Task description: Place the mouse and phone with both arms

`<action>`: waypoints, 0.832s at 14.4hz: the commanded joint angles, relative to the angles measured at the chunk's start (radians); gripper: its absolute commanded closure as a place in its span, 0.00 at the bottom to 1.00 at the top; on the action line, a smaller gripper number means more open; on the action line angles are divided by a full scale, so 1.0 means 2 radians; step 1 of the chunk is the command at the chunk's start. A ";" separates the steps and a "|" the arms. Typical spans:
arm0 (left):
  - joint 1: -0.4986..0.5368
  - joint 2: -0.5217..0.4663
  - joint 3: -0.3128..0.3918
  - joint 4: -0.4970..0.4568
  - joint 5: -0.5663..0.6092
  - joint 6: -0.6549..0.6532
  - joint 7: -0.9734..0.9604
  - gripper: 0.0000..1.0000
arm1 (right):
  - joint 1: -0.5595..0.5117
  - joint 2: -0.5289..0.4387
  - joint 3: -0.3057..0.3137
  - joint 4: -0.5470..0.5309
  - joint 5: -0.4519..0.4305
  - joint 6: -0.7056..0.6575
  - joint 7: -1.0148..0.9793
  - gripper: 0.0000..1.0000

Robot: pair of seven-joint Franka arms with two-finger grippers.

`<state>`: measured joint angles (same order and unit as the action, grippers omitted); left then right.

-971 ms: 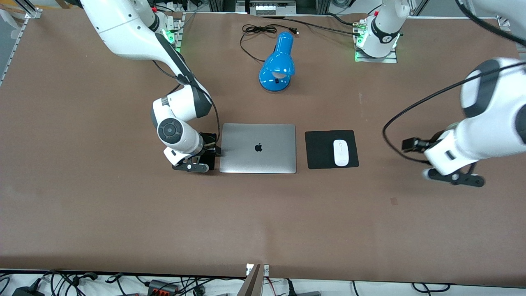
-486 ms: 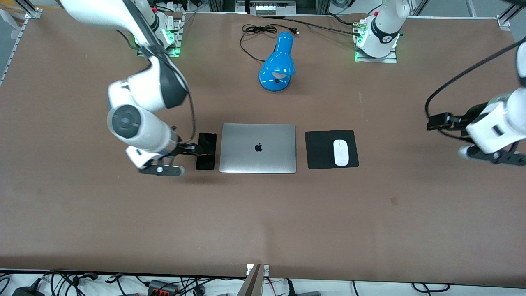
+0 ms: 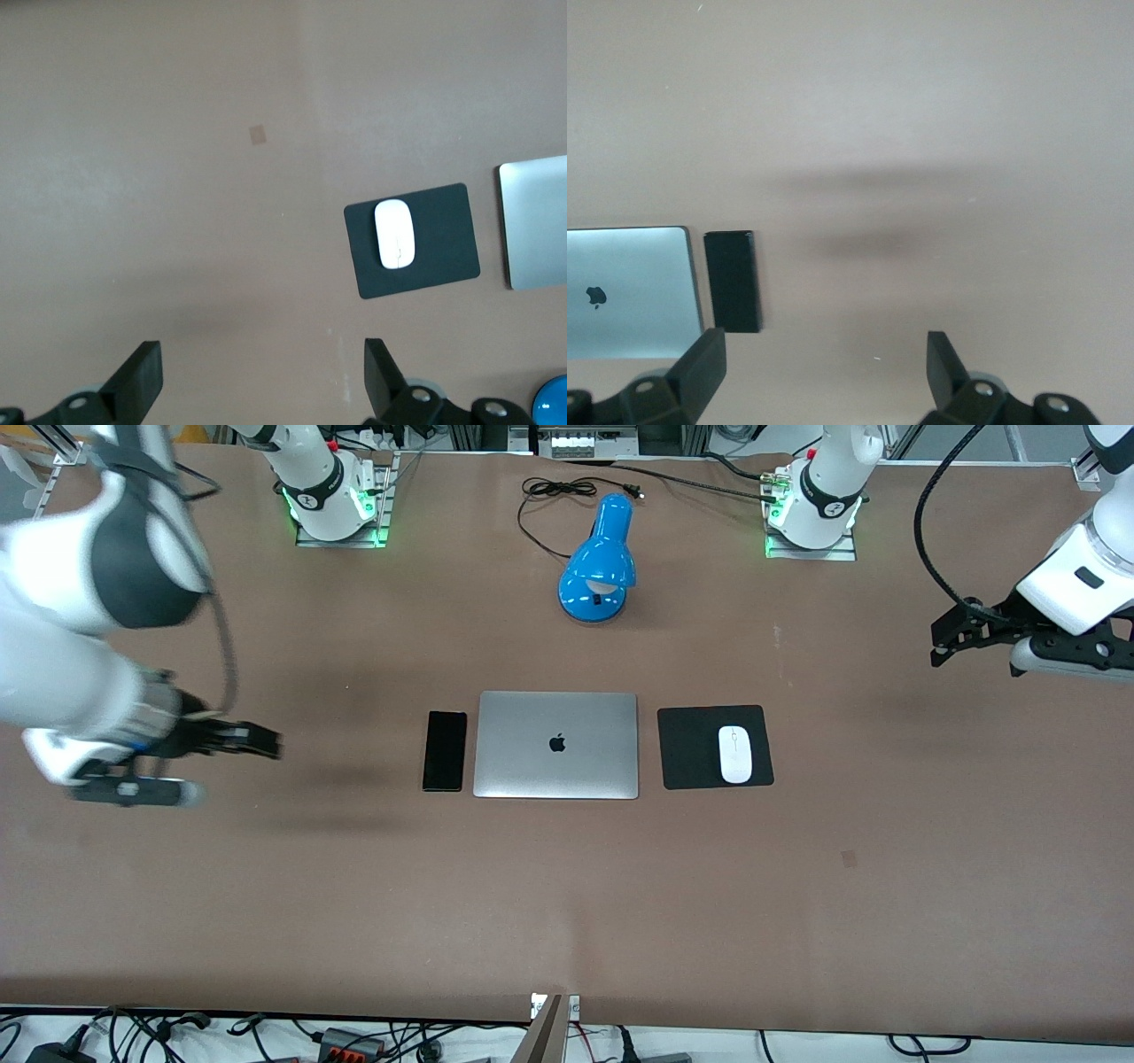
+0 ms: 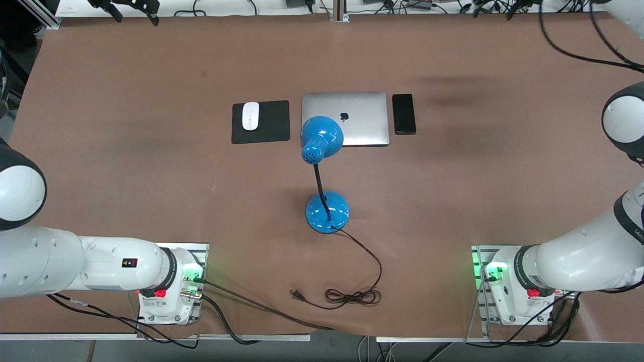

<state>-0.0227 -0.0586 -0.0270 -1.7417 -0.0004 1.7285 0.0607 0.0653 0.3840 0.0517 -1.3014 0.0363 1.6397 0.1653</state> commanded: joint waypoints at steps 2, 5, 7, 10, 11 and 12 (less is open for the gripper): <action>-0.014 -0.001 0.007 0.010 0.002 -0.034 -0.030 0.00 | -0.036 -0.013 -0.019 0.028 0.003 -0.025 -0.044 0.00; -0.009 0.017 0.006 0.025 0.003 -0.040 -0.027 0.00 | -0.049 -0.025 -0.027 0.029 0.000 -0.022 -0.091 0.00; -0.009 0.018 0.003 0.026 0.003 -0.047 -0.026 0.00 | -0.048 -0.036 -0.038 0.026 -0.004 -0.018 -0.105 0.00; -0.008 0.018 0.001 0.027 0.004 -0.049 -0.025 0.00 | -0.050 -0.062 -0.038 -0.015 -0.006 -0.011 -0.105 0.00; -0.006 0.019 0.001 0.028 0.003 -0.049 -0.024 0.00 | -0.050 -0.084 -0.039 -0.046 -0.012 0.002 -0.105 0.00; -0.006 0.019 0.001 0.029 0.003 -0.049 -0.024 0.00 | -0.048 -0.109 -0.038 -0.083 -0.023 0.022 -0.105 0.00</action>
<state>-0.0352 -0.0398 -0.0242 -1.7237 -0.0004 1.6582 0.0177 -0.0318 0.2840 -0.0263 -1.3018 0.0199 1.6176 -0.0247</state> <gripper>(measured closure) 0.000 0.000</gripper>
